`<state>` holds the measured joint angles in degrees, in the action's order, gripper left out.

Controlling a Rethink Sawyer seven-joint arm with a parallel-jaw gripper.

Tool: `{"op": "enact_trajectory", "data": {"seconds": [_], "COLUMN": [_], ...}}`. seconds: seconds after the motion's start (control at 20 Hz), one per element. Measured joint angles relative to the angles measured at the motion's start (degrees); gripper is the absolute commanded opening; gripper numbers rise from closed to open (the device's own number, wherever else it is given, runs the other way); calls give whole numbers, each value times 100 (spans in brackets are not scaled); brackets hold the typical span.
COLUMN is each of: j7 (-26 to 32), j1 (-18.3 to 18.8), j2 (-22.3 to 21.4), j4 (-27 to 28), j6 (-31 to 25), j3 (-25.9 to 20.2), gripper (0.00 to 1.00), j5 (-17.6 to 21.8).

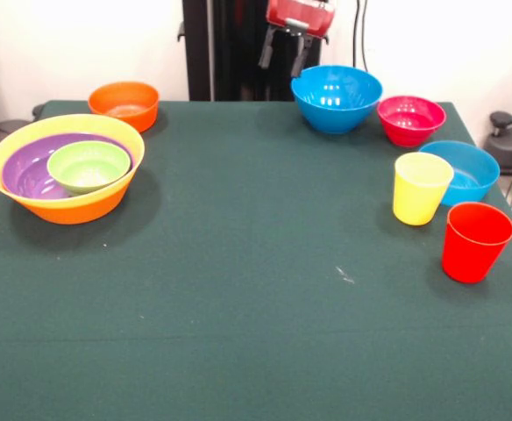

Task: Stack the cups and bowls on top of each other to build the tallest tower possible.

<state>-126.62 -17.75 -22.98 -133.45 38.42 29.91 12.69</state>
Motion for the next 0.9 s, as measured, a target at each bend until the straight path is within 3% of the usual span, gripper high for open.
{"op": "enact_trajectory", "data": {"seconds": [0.05, 0.3, 0.45, 0.9], "j7": [0, 0, 0, 0], "j1": [61, 1069, 1317, 1327], "j2": [-26, -52, 117, 962], "j4": [-10, -38, -36, 17], "j6": [-18, -271, -270, -269], "j3": [-35, -381, -439, -599], "gripper": [100, 100, 100, 100], "j5": [38, 375, 374, 260]}}
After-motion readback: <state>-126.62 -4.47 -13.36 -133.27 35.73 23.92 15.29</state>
